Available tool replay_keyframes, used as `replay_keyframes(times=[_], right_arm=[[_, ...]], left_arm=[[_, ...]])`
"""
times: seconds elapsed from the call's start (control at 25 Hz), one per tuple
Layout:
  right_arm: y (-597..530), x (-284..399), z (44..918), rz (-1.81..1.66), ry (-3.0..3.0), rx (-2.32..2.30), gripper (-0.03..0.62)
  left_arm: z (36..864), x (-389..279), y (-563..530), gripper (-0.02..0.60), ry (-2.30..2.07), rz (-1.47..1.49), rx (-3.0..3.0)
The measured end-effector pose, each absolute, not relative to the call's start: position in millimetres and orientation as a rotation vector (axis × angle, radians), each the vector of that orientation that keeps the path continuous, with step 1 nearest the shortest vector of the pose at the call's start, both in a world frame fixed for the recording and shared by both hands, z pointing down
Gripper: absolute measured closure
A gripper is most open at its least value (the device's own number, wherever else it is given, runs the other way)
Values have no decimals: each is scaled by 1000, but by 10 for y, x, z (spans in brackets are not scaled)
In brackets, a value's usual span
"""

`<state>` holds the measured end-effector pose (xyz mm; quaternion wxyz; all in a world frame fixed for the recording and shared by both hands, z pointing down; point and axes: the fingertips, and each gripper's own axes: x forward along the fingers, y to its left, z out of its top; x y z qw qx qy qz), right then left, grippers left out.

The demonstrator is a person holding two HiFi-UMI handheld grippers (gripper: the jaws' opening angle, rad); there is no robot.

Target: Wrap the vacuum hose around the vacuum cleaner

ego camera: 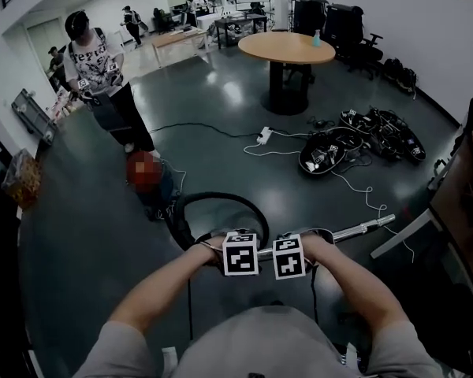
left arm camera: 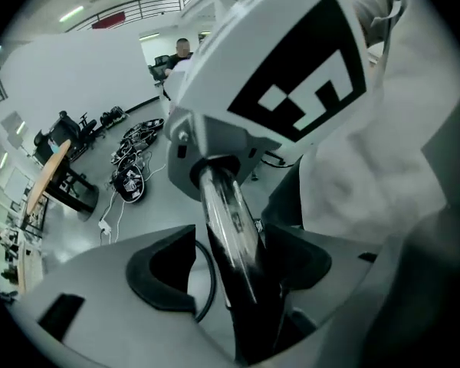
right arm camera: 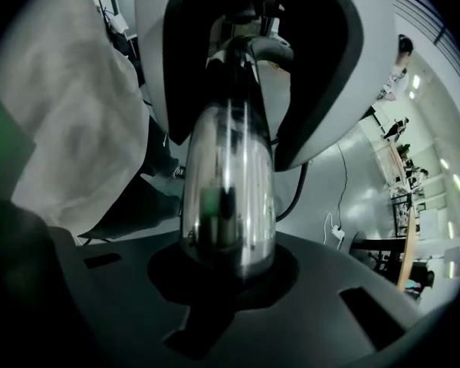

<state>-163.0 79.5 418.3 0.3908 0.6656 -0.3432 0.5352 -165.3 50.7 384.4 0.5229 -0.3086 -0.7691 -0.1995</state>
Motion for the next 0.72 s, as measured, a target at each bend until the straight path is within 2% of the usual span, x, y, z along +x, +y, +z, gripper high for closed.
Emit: replay_keyframes(times=[0.28, 0.36, 0.72], right_arm=[[897, -1471, 4289, 1294, -967, 1568, 549], [930, -1453, 4320, 1281, -998, 1553, 548], [1013, -1347, 4450, 1190, -1156, 1512, 548]], left_arm=[[4056, -1598, 646, 297, -1890, -663, -901], [4066, -1576, 727, 393, -1878, -686, -985], [4177, -1449, 871, 402, -1794, -793, -1114]])
